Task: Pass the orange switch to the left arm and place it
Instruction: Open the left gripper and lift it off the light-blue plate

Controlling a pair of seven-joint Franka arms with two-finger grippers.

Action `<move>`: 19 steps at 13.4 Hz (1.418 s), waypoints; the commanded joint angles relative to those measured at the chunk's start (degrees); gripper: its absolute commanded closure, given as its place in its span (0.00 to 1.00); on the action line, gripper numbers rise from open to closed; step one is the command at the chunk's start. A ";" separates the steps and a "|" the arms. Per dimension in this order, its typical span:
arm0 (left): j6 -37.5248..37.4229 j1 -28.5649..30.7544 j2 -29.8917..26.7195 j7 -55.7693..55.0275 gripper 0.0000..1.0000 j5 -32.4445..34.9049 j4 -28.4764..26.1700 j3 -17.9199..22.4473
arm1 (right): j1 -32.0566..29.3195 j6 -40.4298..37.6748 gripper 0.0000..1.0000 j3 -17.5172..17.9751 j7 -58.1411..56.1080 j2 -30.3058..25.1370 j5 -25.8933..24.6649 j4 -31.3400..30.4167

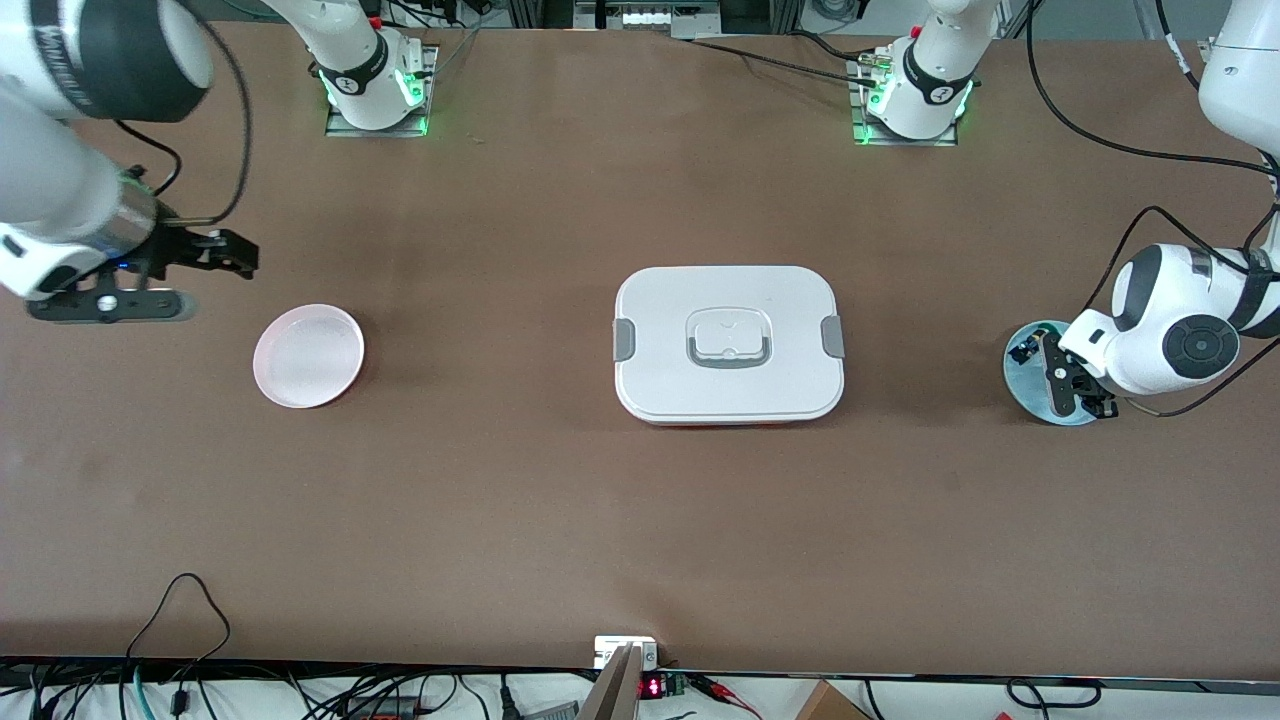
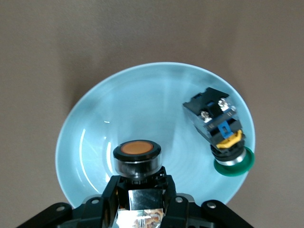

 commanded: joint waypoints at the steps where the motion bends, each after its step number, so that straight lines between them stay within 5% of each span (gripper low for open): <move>1: 1.40 1.12 1.02 1.12 0.80 1.60 0.02 -0.71 | 0.23 -0.97 0.00 -1.53 1.26 0.00 2.38 3.43; 6: 2.28 1.65 2.69 1.04 0.78 4.77 0.46 -0.79 | 0.67 8.14 0.00 -1.53 2.58 -7.02 2.03 -8.92; 7: 2.28 1.74 2.69 1.04 0.66 4.77 0.46 -0.79 | 0.67 8.86 0.00 -1.53 1.88 -7.56 2.03 -9.82; 8: 2.19 1.74 2.60 1.12 0.46 4.77 0.46 -0.88 | 0.67 8.34 0.00 -1.53 0.66 -7.39 2.03 -9.05; 9: 2.11 1.74 2.52 1.21 0.14 4.77 0.46 -0.88 | 0.49 7.55 0.00 -1.79 -1.97 -7.30 2.12 -8.26; 10: 1.58 1.48 2.26 1.56 0.00 4.77 0.46 -0.88 | 0.32 5.72 0.00 -1.97 -2.86 -7.21 2.29 -6.51; 14: -3.41 1.39 -0.02 1.21 0.00 4.16 0.81 -2.80 | 0.23 1.92 0.00 -1.97 -2.00 -6.77 2.64 -1.66; 19: -24.30 1.39 -5.04 -3.69 0.00 -0.76 7.46 -12.11 | 0.32 1.92 0.00 -1.97 -3.05 -6.86 3.00 -1.39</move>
